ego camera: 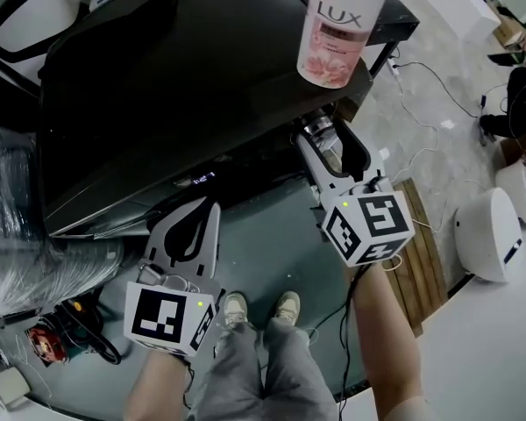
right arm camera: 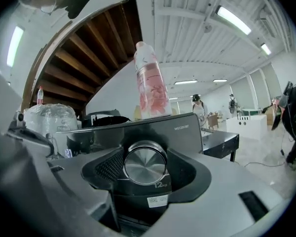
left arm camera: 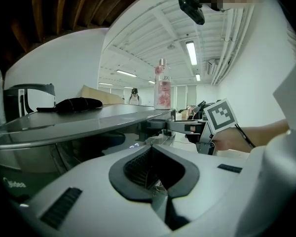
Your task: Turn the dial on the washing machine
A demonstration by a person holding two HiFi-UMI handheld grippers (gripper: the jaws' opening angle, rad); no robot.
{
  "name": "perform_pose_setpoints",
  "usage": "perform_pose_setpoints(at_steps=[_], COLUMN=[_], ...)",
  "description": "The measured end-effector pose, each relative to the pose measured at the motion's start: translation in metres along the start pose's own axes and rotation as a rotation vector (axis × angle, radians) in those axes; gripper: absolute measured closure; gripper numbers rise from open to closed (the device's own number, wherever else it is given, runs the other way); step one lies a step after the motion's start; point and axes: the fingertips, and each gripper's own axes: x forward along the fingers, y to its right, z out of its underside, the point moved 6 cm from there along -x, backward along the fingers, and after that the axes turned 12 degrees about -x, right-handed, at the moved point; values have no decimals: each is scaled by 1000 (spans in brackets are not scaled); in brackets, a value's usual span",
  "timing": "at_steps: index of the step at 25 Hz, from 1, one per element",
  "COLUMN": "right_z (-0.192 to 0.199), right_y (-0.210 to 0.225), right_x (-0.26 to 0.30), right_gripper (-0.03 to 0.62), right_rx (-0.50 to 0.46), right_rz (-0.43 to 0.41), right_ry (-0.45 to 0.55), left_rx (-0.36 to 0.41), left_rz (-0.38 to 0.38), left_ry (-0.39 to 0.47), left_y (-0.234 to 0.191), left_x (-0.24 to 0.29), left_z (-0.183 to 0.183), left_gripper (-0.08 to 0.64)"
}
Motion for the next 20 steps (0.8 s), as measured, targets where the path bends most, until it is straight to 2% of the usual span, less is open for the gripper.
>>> perform_pose_setpoints(at_steps=[3, 12, 17, 20], right_z=[-1, -6, -21, -34], right_y=[-2, -3, -7, -15], right_x=[1, -1, -14, -27], right_gripper=[295, 291, 291, 302], right_rx=[-69, -118, -122, -133], right_rz=[-1, 10, 11, -1], right_ry=[-11, -49, -50, -39], left_rx=[0, -17, -47, -31], left_rz=[-2, -11, -23, -33], left_ry=[3, 7, 7, 17], left_y=[0, -1, -6, -6], left_x=[-1, -10, -24, -34], left_z=[-1, -4, -7, -12], left_gripper=[540, 540, 540, 540])
